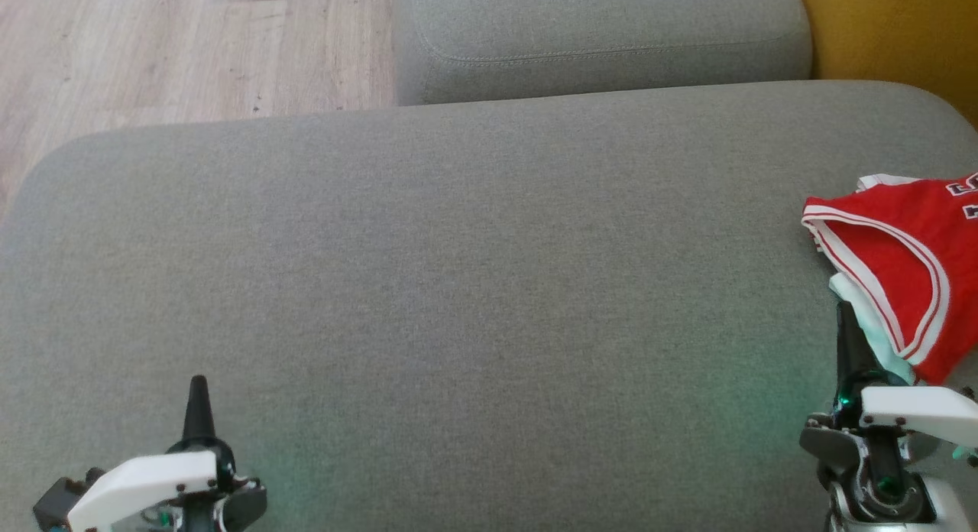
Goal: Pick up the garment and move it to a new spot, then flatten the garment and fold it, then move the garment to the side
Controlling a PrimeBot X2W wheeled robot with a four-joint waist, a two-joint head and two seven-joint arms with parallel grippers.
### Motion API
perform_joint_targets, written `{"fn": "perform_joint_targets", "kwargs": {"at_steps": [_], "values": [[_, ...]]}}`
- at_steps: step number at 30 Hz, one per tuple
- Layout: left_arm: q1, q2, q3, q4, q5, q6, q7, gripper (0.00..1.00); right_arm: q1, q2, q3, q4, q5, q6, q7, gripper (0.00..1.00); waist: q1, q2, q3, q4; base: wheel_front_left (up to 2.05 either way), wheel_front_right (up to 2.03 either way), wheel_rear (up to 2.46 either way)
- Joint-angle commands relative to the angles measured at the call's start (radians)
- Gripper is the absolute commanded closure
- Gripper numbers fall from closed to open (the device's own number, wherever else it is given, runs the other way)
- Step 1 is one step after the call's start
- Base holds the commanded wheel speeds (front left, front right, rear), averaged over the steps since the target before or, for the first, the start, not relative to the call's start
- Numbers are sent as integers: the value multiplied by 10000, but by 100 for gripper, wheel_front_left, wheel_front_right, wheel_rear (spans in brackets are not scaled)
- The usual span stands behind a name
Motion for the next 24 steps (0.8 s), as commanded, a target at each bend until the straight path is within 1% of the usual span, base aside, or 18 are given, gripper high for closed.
{"fn": "perform_joint_targets", "kwargs": {"at_steps": [1, 17, 24], "values": [[-540, 38, 408, -421, -291, -101, 79, 100, -224, -43, 134, -473, 330, 29, 100, 100, 0, -1, 4, 1, 0, 0, 0], [-685, 41, 674, -685, -1937, -320, 512, 100, -167, -45, -124, -938, 2037, 33, 539, 100, 0, -1, 38, 13, 0, 0, 0], [-692, 41, 685, -697, -2010, -330, 531, 100, -164, -45, -135, -959, 2112, 33, 558, 100, 0, -1, 40, 13, 0, 0, 0]]}}
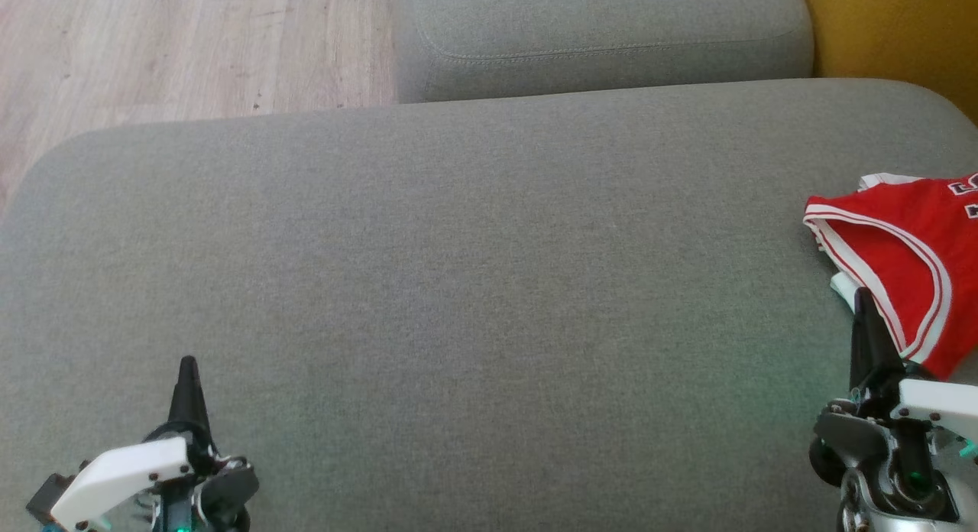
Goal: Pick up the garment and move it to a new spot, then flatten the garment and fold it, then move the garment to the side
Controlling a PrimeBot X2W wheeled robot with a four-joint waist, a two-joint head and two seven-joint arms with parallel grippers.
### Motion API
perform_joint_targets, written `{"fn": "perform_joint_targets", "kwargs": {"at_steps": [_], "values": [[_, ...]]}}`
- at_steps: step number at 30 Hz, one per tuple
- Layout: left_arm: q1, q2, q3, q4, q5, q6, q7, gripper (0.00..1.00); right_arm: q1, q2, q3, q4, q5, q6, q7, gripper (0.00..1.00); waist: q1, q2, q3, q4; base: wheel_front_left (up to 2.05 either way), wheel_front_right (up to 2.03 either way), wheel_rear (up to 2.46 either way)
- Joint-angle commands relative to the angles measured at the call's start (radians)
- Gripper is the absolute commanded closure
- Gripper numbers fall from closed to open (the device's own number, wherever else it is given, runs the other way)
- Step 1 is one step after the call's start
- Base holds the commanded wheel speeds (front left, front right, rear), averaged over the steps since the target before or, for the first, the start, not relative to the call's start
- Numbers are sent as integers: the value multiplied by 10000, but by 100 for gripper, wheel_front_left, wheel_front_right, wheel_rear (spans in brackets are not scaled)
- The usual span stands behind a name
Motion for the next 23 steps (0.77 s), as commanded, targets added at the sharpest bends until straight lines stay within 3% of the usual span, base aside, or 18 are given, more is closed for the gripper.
{"fn": "perform_joint_targets", "kwargs": {"at_steps": [1, 23], "values": [[-485, 49, 401, -363, -54, -69, 72, 100, -177, -45, 203, -414, 70, 35, 58, 100, 0, 0, -1, 0, 0, 0, 0], [-485, 49, 401, -364, -54, -69, 72, 100, -177, -45, 203, -414, 70, 35, 57, 100, 0, 0, -1, 0, 0, 0, 0]]}}
